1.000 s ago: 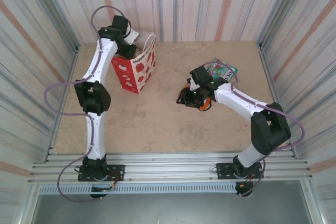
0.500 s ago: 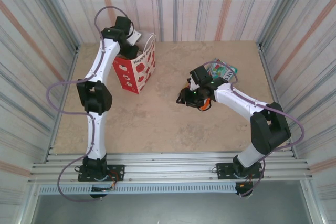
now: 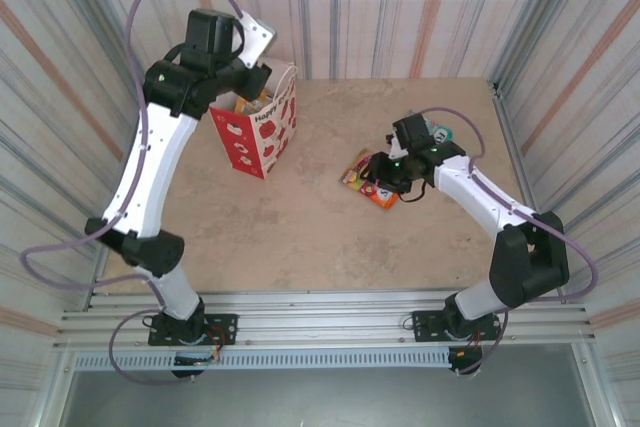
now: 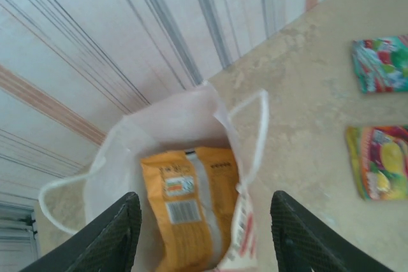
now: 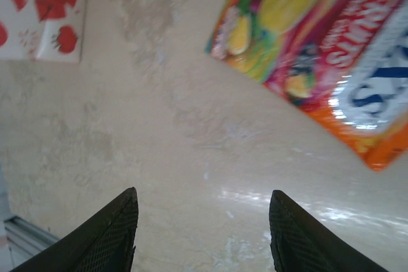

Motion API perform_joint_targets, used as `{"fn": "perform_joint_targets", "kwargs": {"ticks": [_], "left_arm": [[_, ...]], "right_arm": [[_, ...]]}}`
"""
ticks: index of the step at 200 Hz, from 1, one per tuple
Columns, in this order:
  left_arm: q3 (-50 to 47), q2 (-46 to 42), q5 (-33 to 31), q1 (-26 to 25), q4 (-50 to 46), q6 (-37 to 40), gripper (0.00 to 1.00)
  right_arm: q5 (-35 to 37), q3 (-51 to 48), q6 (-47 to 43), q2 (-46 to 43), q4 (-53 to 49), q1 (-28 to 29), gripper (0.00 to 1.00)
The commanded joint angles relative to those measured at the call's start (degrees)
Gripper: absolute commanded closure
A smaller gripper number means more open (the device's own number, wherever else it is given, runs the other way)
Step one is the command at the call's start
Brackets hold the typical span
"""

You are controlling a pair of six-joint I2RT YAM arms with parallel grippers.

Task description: Place the snacks into the paper bag

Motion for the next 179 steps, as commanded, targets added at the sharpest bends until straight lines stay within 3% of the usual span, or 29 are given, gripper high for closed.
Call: {"fn": "perform_joint_targets", "kwargs": {"ticks": [1,19,40,85,128,179], "left_arm": [[-8.49,-3.62,0.04,-2.07,-1.06,-3.05,0.43],[-15.91,-9.19,1.32,-3.56,0.08,-5.86,0.43],[-25.52,-15.59,7.13,-4.29,3.73,-9.60,0.44],[-45.12,-25.89,16.64,-6.12,12.57,-17.01,0.46],[-55.68,-30.36,18.73,-7.34,17.23,-22.64,0.47],[-57.94,-31.00,15.10,-7.61,16.62,-19.87,0.48]], "right_arm": [[-0.13,-2.04,-0.23,-0.18,-5.23,-4.93,0.44],[-0.11,-3.63,-0.30,1.16,-5.42,-8.39,0.44],[-0.19,-4.50,-0.26,3.45,-4.48,-11.39,0.43],[-2.72,-5.25,1.81,9.48,0.84,-12.78,0.40],[-3.89,-4.99,5.06,15.39,8.16,-12.53,0.35],[1.40,-0.96,5.82,21.26,7.55,-9.86,0.37]]}}
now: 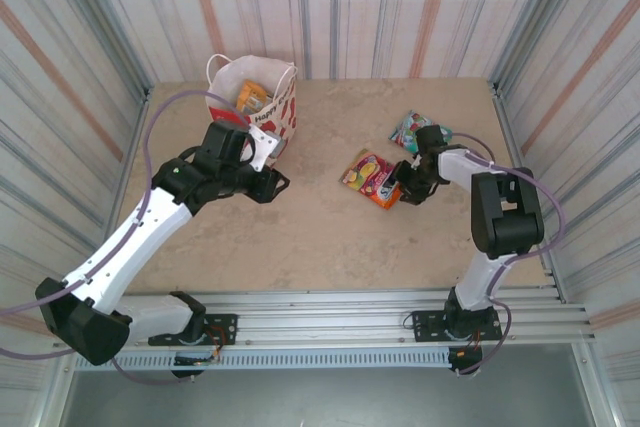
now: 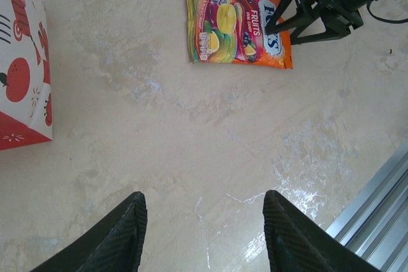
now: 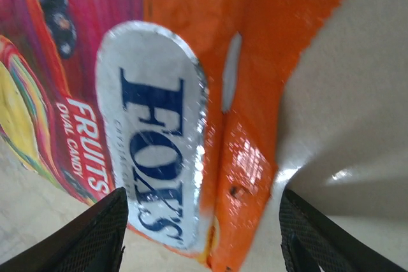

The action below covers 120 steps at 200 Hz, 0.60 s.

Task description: Place the snacks into the paper bag

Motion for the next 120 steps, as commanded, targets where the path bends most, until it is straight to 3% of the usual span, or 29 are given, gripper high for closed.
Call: {"fn": "perform_joint_targets", "kwargs": {"ticks": [1,24,45,65,120], "left_arm": [[-0.34,-1.80,-1.29,-0.25,1.43,0.00,0.48],[-1.01,-1.99,-1.71,-0.28,1.73,0.33,0.48],[-1.79,-2.15,-1.83,-0.26,1.87,0.34,0.48],[-2.33,-2.17,-1.85,-0.32,1.78,0.53,0.48],[-3.46,-2.34,-0.39,-0.31,2.39,2.12,0.48]], "right_arm": [[3.62,2.05,1.30,3.33,-0.46,1.78,0.38],[4.96,3.20,1.28,5.88,-0.31,3.36,0.45],[6.39,4.37,0.79,7.73,-0.83,4.44,0.67],[7.42,4.51,-0.31,7.59,-0.72,5.02,0.81],[7.85,4.16,-10.01,-0.07,-3.08,5.53,1.00]]}}
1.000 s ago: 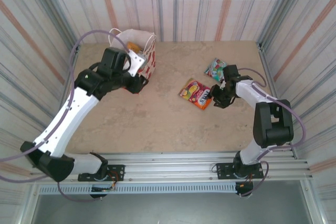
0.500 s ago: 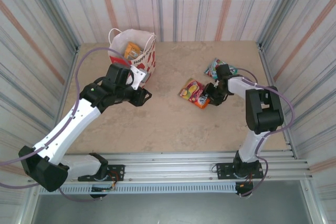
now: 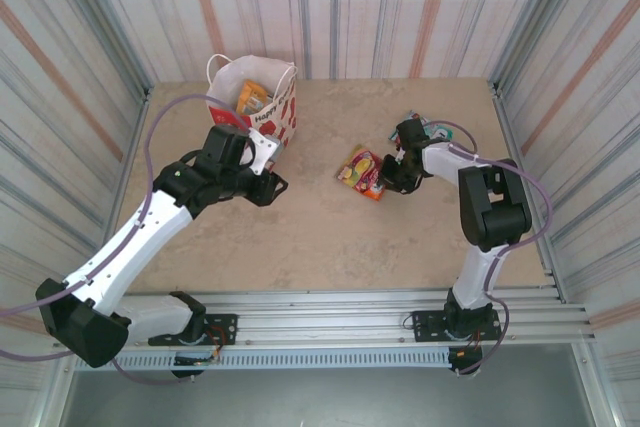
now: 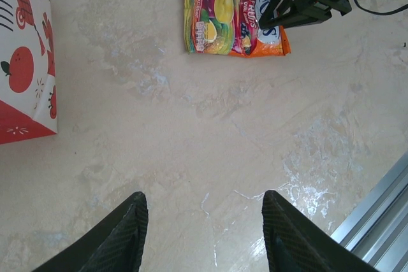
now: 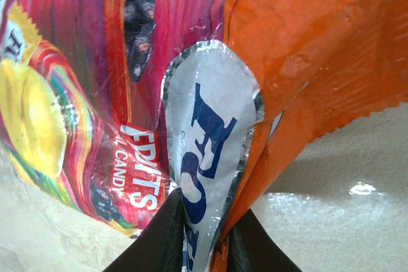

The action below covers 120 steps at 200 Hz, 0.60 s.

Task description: Place the snacks into the paper bag

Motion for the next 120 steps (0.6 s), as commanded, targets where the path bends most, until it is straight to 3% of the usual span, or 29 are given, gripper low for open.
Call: {"fn": "perform_joint_targets", "kwargs": {"ticks": [1,67,120], "left_arm": [[-1.07,-1.61,0.62,-0.32,1.33,1.52,0.48],[-2.60,-1.31,8.99,0.05,6.36,8.05,0.43],[-1.17,1.48,25.32,6.95,9.41,12.01,0.39]], "right_arm": [[3.47,-1.05,-6.52,-3.80,-4.49,0.45,1.00],[8.17,3.34,-30.49,-15.95,-14.37,6.46,1.00],[8.01,5.56,-53.58,-26.52,-19.23,12.70,1.00]]}}
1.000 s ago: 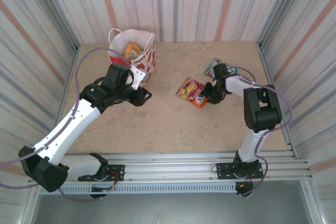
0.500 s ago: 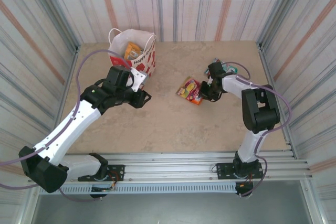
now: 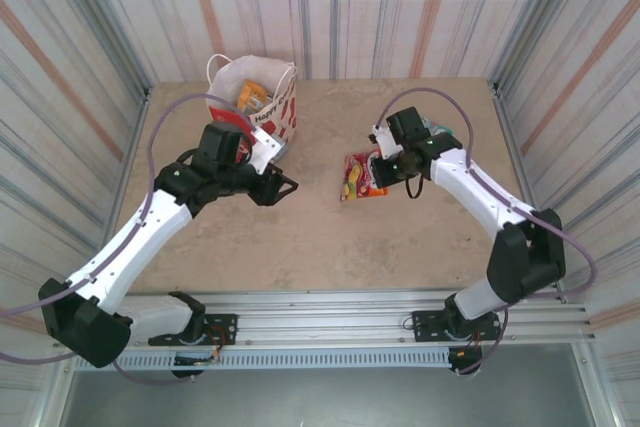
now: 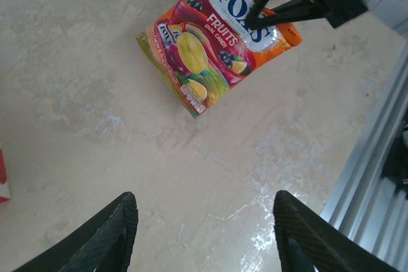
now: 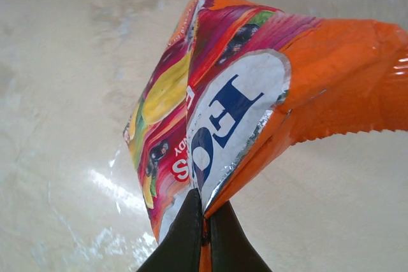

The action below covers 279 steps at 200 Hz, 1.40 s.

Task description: Place the snacks into the paper bag

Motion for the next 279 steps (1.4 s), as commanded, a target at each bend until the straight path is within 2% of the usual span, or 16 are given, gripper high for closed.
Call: {"fn": "perform_joint_targets", "kwargs": {"ticks": [1,36,62,96,131,171,190,216,233,263,279], "left_arm": [[0.84,1.17,11.24,3.19,2.74,4.10,0.39],[2.22,4.76,19.09,4.56,3.95,10.53,0.38],[3.99,9.27,24.16,4.56,4.26,12.22,0.37],[5.19,13.41,28.36,4.50,4.32,14.87,0.34],[6.04,14.96,31.05,2.79,1.35,20.67,0.35],[6.08,16.14,34.03,1.23,-3.77,26.16,0.41],[6.16,16.32,33.00,1.22,-4.99,26.88,0.46],[5.94,16.32,30.95,1.22,-4.47,26.04,0.46],[6.24,16.54,30.55,1.22,-4.01,24.82,0.53],[8.04,16.17,29.91,1.41,-4.86,22.82,0.76],[10.36,15.65,28.80,1.99,-6.74,20.64,0.86]], "right_arm": [[-0.17,1.85,-15.89,-5.34,-3.88,2.15,1.00],[-5.75,1.04,-26.56,-12.26,-3.91,4.58,1.00],[-12.67,0.83,-32.11,-15.66,-3.64,5.69,1.00],[-18.02,-0.15,-39.18,-18.06,-3.02,7.24,1.00],[-20.91,0.23,-41.60,-18.18,-1.45,7.32,1.00],[-21.55,0.61,-41.53,-17.42,0.57,7.33,1.00],[-21.46,0.69,-41.56,-17.30,1.13,7.32,1.00],[-22.39,0.41,-41.19,-17.64,2.34,7.30,1.00],[-23.49,0.06,-40.71,-18.00,3.28,7.19,1.00],[-23.48,-0.25,-38.88,-18.21,4.04,7.09,1.00],[-21.82,-1.59,-34.78,-19.29,6.54,6.40,0.78]]}}
